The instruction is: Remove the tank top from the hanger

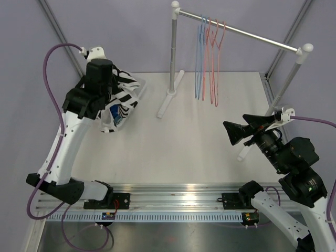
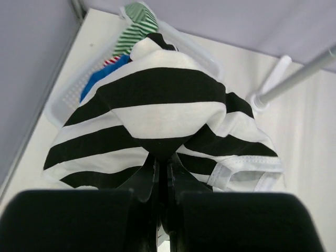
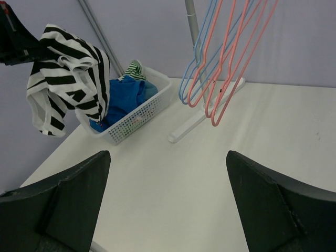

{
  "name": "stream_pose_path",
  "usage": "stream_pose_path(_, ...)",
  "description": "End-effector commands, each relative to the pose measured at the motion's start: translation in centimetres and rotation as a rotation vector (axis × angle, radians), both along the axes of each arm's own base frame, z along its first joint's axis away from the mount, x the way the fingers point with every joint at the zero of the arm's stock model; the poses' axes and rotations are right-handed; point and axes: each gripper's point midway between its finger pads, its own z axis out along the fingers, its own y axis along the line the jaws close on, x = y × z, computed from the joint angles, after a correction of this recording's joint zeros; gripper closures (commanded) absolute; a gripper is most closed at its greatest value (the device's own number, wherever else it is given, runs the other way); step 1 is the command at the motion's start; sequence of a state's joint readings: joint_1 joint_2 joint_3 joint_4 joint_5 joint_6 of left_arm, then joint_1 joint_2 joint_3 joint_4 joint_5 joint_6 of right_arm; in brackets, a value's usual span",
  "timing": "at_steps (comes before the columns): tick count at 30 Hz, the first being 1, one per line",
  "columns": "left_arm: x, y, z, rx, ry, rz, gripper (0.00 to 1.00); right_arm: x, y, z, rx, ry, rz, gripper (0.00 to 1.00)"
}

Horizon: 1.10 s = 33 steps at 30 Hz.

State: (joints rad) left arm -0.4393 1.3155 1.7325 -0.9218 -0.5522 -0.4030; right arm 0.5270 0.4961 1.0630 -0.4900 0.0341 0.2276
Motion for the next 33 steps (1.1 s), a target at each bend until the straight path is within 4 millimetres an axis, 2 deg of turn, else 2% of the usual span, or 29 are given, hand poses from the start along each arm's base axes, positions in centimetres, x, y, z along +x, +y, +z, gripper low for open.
stream_pose_path(1, 3.5, 2.8, 2.3, 0.009, -0.007, 0.011, 1.00, -0.3, 0.0, 1.5, 0.015, -0.060, 0.015, 0.01)
stream_pose_path(2, 4.3, 3.0, 4.1, 0.002, -0.039, 0.000, 1.00, -0.3, 0.1, 1.4, 0.015, -0.058, 0.015, 0.01)
stream_pose_path(3, 5.0, 4.2, 4.3, 0.017, -0.027, 0.029, 1.00, -0.3, 0.2, 1.4, 0.015, -0.058, 0.021, 0.01)
stream_pose_path(4, 7.1, 4.4, 2.7, 0.042, 0.023, 0.047, 1.00, -0.2, 0.3, 1.4, 0.015, -0.055, 0.023, 0.00)
stream_pose_path(5, 7.9, 4.9, 2.7, 0.059, 0.035, 0.059, 1.00, -0.1, 0.4, 1.3, 0.016, -0.051, 0.023, 0.00)
stream_pose_path(6, 8.1, 5.9, 4.2, 0.059, 0.012, 0.085, 1.00, 0.0, 0.5, 1.2, 0.017, -0.046, 0.026, 0.00)
stream_pose_path(7, 9.8, 6.1, 2.4, 0.079, 0.062, 0.099, 1.00, 0.1, 0.5, 1.1, 0.019, -0.044, 0.024, 0.00)
stream_pose_path(9, 10.9, 6.9, 1.9, 0.092, 0.074, 0.127, 1.00, -0.1, 1.1, 1.0, 0.020, -0.041, 0.055, 0.01)
stream_pose_path(11, 12.6, 7.0, -0.3, 0.088, 0.106, 0.121, 1.00, 0.1, 1.1, 0.9, 0.019, -0.039, 0.053, 0.01)
stream_pose_path(12, 13.5, 7.7, -0.9, 0.071, 0.107, 0.129, 1.00, 0.1, 1.1, 0.9, 0.017, -0.039, 0.053, 0.00)
stream_pose_path(13, 14.3, 7.4, -2.4, 0.045, 0.130, 0.110, 1.00, 0.3, 1.1, 0.9, 0.015, -0.035, 0.050, 0.01)
stream_pose_path(14, 15.9, 7.6, -4.3, 0.034, 0.150, 0.111, 1.00, 0.3, 1.2, 0.9, 0.015, -0.035, 0.052, 0.01)
stream_pose_path(16, 17.8, 8.3, -7.1, 0.008, 0.196, 0.103, 1.00, 0.4, 1.4, 0.9, 0.016, -0.033, 0.056, 0.01)
stream_pose_path(17, 19.1, 8.4, -10.5, -0.013, 0.269, 0.086, 1.00, 0.4, 1.4, 1.0, 0.017, -0.033, 0.059, 0.01)
stream_pose_path(18, 19.7, 8.5, -12.3, -0.017, 0.306, 0.080, 1.00, 0.5, 1.6, 0.9, 0.017, -0.029, 0.064, 0.01)
stream_pose_path(20, 20.5, 9.0, -15.5, -0.047, 0.372, 0.075, 1.00, 0.6, 1.7, 0.8, 0.022, -0.024, 0.068, 0.00)
stream_pose_path(21, 21.0, 9.0, -19.3, -0.065, 0.449, 0.069, 1.00, 0.6, 2.0, 0.7, 0.022, -0.021, 0.077, 0.01)
stream_pose_path(23, 20.7, 8.4, -23.5, -0.099, 0.543, 0.055, 1.00, 0.9, 2.3, 0.5, 0.025, -0.014, 0.084, 0.01)
stream_pose_path(24, 20.6, 9.7, -25.2, -0.115, 0.578, 0.076, 1.00, 1.2, 2.5, 0.3, 0.023, -0.002, 0.089, 0.01)
stream_pose_path(25, 20.4, 9.7, -27.9, -0.120, 0.634, 0.076, 1.00, 1.4, 2.7, 0.2, 0.024, 0.004, 0.092, 0.01)
stream_pose_path(28, 20.3, 8.6, -31.0, -0.160, 0.695, 0.041, 1.00, 1.8, 3.4, 0.3, 0.027, 0.015, 0.111, 0.01)
stream_pose_path(32, 20.0, 7.9, -32.8, -0.169, 0.729, 0.004, 1.00, 2.3, 4.1, 0.1, 0.028, 0.022, 0.131, 0.01)
stream_pose_path(33, 20.3, 7.9, -32.2, -0.166, 0.719, -0.001, 1.00, 2.5, 4.2, 0.0, 0.029, 0.026, 0.132, 0.00)
